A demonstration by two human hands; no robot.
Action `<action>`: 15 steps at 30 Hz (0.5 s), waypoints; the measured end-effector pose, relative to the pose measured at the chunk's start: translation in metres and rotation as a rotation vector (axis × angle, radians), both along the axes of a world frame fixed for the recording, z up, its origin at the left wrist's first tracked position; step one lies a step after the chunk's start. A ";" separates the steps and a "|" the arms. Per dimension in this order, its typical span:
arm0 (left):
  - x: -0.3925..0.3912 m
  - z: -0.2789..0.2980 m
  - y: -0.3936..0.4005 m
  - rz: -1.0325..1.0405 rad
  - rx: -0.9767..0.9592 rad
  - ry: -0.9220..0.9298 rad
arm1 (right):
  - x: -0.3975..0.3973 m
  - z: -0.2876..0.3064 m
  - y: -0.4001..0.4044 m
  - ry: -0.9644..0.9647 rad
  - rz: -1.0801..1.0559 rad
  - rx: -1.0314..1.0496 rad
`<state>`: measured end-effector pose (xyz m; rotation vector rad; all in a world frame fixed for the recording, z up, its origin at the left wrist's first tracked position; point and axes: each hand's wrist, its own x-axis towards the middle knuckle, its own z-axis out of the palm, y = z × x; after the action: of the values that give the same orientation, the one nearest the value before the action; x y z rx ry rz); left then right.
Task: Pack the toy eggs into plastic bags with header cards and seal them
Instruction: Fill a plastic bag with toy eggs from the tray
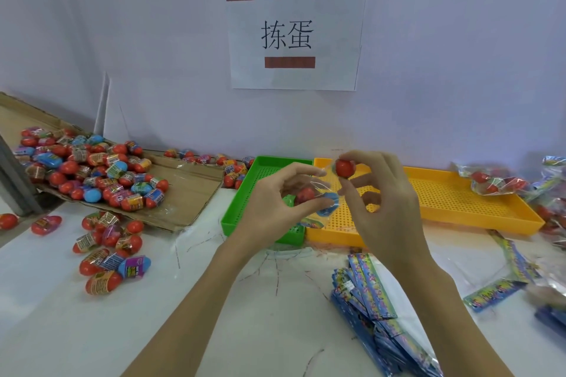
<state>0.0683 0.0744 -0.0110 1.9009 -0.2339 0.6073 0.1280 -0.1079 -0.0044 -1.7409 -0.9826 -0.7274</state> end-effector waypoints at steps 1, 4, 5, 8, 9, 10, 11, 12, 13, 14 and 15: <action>0.000 0.000 0.000 0.020 0.005 -0.027 | 0.000 0.000 0.000 0.027 0.019 -0.001; -0.001 0.001 0.000 0.079 0.042 -0.085 | -0.003 0.000 0.001 0.129 0.064 -0.021; -0.001 0.001 0.000 0.089 0.064 -0.095 | -0.003 0.000 0.001 0.147 0.066 -0.035; -0.001 0.001 0.001 0.111 0.126 -0.120 | -0.003 -0.001 0.000 0.205 0.099 -0.041; -0.002 0.002 0.000 0.116 0.133 -0.123 | -0.003 -0.001 0.000 0.233 0.110 -0.027; -0.002 0.002 0.000 0.115 0.139 -0.127 | -0.003 -0.001 0.000 0.258 0.112 -0.003; -0.002 0.002 -0.001 0.112 0.149 -0.134 | -0.003 -0.001 0.000 0.280 0.106 0.028; -0.002 0.002 -0.002 0.114 0.161 -0.141 | -0.003 0.000 0.001 0.299 0.100 0.054; -0.002 0.003 -0.002 0.116 0.174 -0.142 | -0.004 0.000 0.001 0.313 0.094 0.063; -0.002 0.002 -0.003 0.116 0.184 -0.139 | -0.004 0.000 0.001 0.317 0.085 0.053; -0.002 0.002 -0.003 0.116 0.191 -0.136 | -0.003 -0.001 0.001 0.307 0.071 0.031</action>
<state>0.0664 0.0714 -0.0087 2.0698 -0.2791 0.8189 0.1246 -0.1070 -0.0051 -1.7187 -0.8129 -0.4116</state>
